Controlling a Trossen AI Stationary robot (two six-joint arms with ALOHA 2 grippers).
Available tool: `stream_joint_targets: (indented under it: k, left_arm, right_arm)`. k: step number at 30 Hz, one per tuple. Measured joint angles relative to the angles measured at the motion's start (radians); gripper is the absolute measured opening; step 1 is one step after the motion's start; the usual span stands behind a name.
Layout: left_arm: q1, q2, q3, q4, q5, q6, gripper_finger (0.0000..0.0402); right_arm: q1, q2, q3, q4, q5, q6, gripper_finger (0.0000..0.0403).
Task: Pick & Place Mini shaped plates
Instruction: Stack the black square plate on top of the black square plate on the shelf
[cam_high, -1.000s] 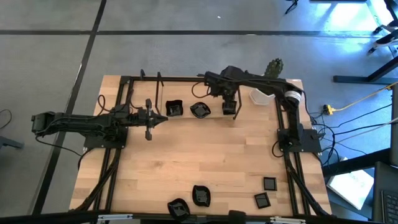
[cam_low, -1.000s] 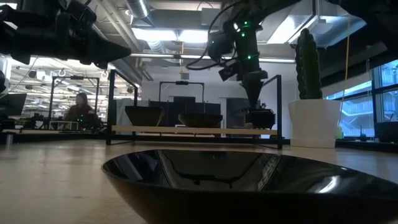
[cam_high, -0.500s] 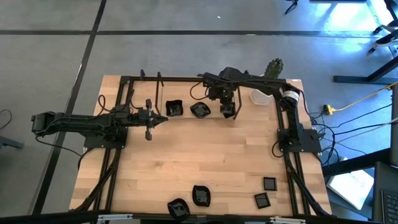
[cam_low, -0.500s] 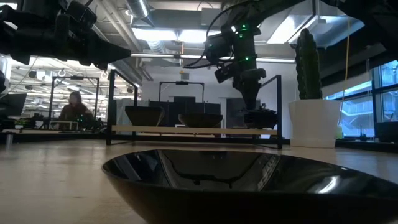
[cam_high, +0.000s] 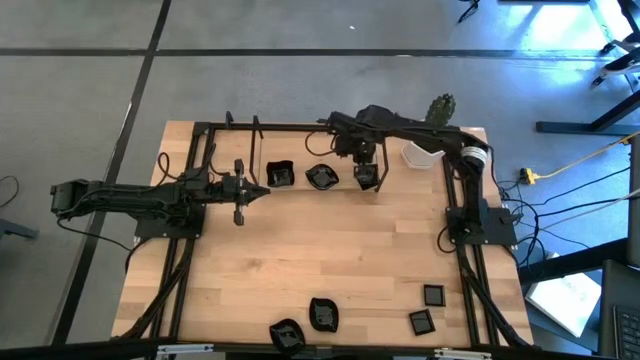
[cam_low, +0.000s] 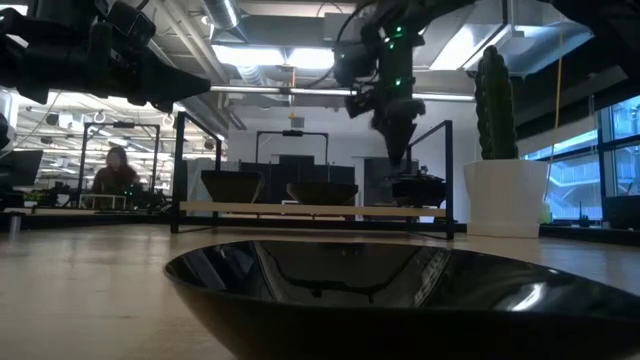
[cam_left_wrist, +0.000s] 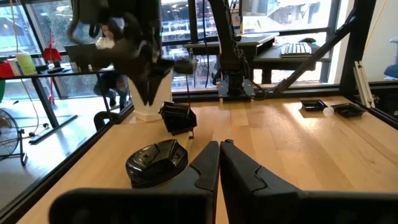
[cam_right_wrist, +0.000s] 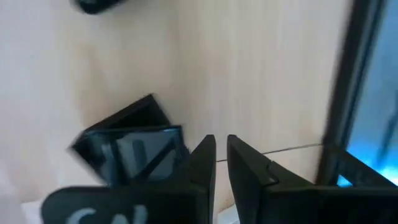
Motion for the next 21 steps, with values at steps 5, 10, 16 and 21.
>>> stream_joint_targets:
  k: [5, 10, 16, 21]
  left_arm:
    - [0.0, 0.0, 0.0, 0.0, -0.002, 0.0, 0.0012]
    - [0.0, 0.0, 0.0, 0.0, -0.007, 0.006, 0.0011]
    - [0.0, 0.0, 0.0, 0.0, -0.008, 0.027, 0.0008]
    - [0.0, 0.0, 0.0, -0.017, -0.009, 0.034, 0.0012]
  right_arm:
    - [0.0, -0.028, 0.0, -0.084, -0.091, -0.122, 0.0042]
    - [-0.011, -0.029, 0.012, -0.139, -0.103, -0.249, 0.0042]
    - [-0.018, -0.029, 0.012, -0.139, -0.14, -0.288, 0.0065]
    - [-0.028, -0.029, 0.004, -0.085, -0.121, -0.293, 0.0117]
